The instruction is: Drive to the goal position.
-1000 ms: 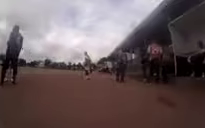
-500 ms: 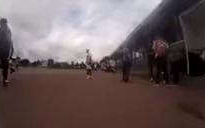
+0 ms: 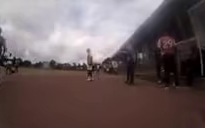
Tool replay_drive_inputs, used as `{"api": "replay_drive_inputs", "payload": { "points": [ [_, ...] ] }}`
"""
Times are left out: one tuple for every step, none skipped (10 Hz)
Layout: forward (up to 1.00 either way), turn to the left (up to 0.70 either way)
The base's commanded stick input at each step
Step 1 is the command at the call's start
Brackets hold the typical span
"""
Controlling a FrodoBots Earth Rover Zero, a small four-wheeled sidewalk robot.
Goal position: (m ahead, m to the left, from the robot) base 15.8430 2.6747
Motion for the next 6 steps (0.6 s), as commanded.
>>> {"api": "replay_drive_inputs", "payload": {
  "points": [
    [1.00,0.00],
    [1.00,0.00],
    [1.00,0.00],
    [1.00,-0.06],
    [1.00,-0.31],
    [1.00,-0.40]
  ]
}}
